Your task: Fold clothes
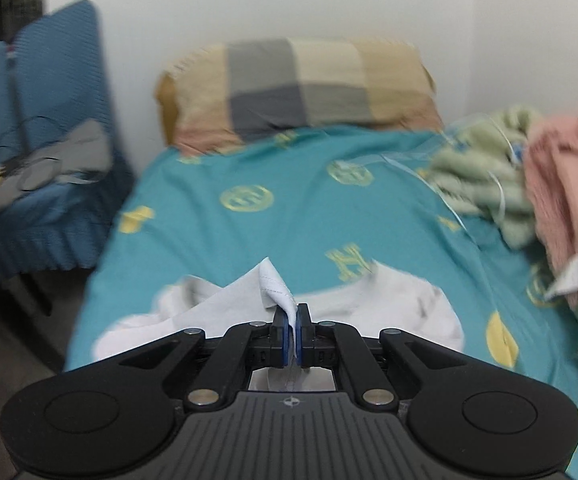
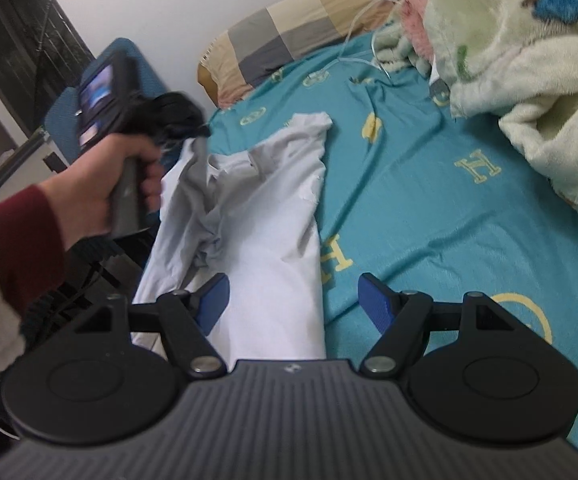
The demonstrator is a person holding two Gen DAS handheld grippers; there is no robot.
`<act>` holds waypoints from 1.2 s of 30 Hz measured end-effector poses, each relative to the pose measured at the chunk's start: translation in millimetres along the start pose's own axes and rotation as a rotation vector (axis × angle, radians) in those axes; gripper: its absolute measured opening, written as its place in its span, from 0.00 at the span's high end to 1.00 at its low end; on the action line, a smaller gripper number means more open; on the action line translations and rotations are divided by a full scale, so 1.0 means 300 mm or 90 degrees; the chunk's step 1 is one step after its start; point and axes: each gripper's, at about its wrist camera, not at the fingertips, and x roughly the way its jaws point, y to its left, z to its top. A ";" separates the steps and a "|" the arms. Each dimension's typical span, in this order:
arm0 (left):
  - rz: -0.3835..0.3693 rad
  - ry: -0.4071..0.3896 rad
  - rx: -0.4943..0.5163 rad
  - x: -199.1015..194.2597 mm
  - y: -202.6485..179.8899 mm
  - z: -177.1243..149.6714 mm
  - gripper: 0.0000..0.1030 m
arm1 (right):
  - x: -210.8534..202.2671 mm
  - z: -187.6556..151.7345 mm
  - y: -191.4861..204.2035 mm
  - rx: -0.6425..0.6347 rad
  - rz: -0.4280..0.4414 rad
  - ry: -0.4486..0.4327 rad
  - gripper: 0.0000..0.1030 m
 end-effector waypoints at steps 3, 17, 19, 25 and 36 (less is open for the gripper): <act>-0.011 0.026 0.014 0.085 -0.030 -0.057 0.96 | 0.027 -0.004 -0.013 0.008 -0.004 0.012 0.29; -0.077 -0.030 -0.017 -0.214 0.098 -0.272 0.53 | 0.057 -0.009 -0.024 0.018 -0.011 0.021 0.29; -0.086 -0.037 -0.005 -0.275 0.099 -0.315 0.54 | 0.040 -0.006 -0.018 0.018 -0.009 0.013 0.29; -0.096 -0.028 0.058 -0.304 0.040 -0.397 0.63 | 0.008 -0.008 0.001 0.003 -0.010 -0.002 0.29; -0.108 -0.026 0.083 -0.330 -0.073 -0.366 0.96 | 0.033 -0.007 -0.015 0.013 -0.010 0.009 0.29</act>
